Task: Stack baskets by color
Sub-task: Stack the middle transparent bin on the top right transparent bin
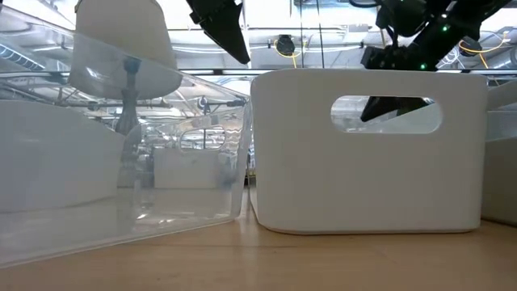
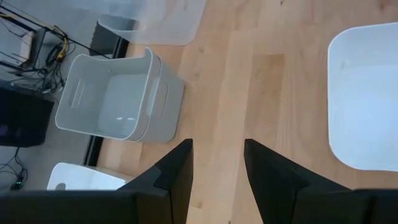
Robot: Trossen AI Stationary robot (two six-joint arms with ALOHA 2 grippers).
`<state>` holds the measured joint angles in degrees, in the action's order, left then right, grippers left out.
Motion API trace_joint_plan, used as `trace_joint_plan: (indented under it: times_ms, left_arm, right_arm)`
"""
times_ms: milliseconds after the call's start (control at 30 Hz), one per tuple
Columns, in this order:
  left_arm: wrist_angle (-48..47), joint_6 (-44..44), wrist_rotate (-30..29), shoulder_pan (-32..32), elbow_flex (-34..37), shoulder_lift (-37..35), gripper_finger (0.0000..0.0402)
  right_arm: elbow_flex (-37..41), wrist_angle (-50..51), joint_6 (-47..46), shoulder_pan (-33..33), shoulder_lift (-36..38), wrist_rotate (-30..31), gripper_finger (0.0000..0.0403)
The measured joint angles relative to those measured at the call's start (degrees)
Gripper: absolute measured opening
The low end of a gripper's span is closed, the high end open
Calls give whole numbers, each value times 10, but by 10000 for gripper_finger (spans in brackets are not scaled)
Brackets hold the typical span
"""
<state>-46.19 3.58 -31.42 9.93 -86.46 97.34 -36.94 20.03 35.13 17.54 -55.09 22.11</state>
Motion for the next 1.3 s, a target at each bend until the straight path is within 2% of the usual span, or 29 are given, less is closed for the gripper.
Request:
trace_joint_plan:
  times_ms: [267, 600, 1100, 1300]
  left_arm:
    - [0, 1, 0, 0, 0, 0, 145]
    - [0, 0, 0, 0, 0, 0, 145]
    - [0, -1, 0, 0, 0, 0, 145]
    - [0, -1, 0, 0, 0, 0, 145]
  right_arm:
    - [0, 1, -31, 13, 0, -29, 2]
    - [0, 2, -83, 17, -1, -30, 2]
    - [0, 21, -104, 17, -1, -32, 2]
    - [0, 22, -111, 29, -1, -75, 2]
